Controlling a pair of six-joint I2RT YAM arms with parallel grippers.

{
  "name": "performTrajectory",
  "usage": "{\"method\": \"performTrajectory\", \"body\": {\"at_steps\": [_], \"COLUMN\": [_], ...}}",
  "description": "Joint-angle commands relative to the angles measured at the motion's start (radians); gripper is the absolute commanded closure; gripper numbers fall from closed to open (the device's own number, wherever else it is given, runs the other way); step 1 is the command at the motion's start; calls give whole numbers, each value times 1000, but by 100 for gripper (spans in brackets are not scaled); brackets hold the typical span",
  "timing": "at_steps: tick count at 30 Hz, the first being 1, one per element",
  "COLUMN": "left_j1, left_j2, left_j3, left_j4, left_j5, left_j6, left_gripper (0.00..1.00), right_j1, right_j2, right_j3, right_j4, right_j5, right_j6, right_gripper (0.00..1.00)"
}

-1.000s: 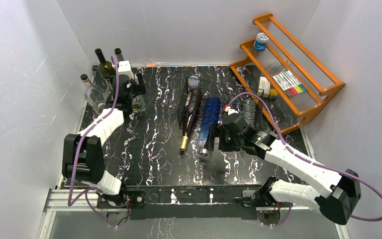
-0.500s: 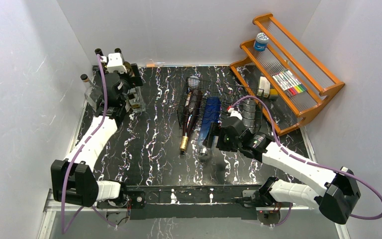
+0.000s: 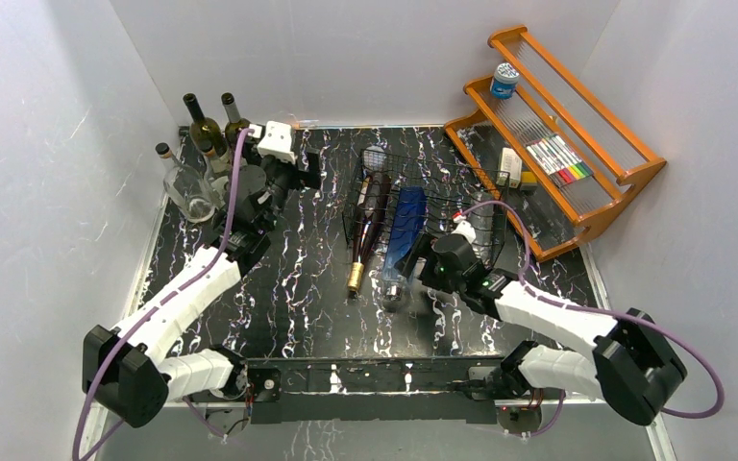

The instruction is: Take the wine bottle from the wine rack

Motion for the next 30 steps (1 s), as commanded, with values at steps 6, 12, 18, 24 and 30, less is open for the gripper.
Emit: {"method": "performTrajectory", "body": {"at_steps": [6,12,18,24,30], "left_j1": [-45,-51,-52,-52,-52], "left_j2": [-28,-35,-27,-27,-24], "left_j3": [-26,-32,-34,-33,-31], "left_j4": [83,92,94,94,91], "left_j5": [6,8,12,26,38], "left_j6": [37,40,41,39,30], "left_gripper": [2,2,2,2,2], "right_j1": [-30,-31,-34,-43,-60], "right_j2": [156,211,265,283,328], "right_j3": [-27,-58,-84,-145,-152], "right_j4": [344,474,571,721,774], "right_j5": [-95,-66,-65,-56,-84], "right_j6": [5,52,94,157,180], "right_gripper": [2,2,2,2,2]}}
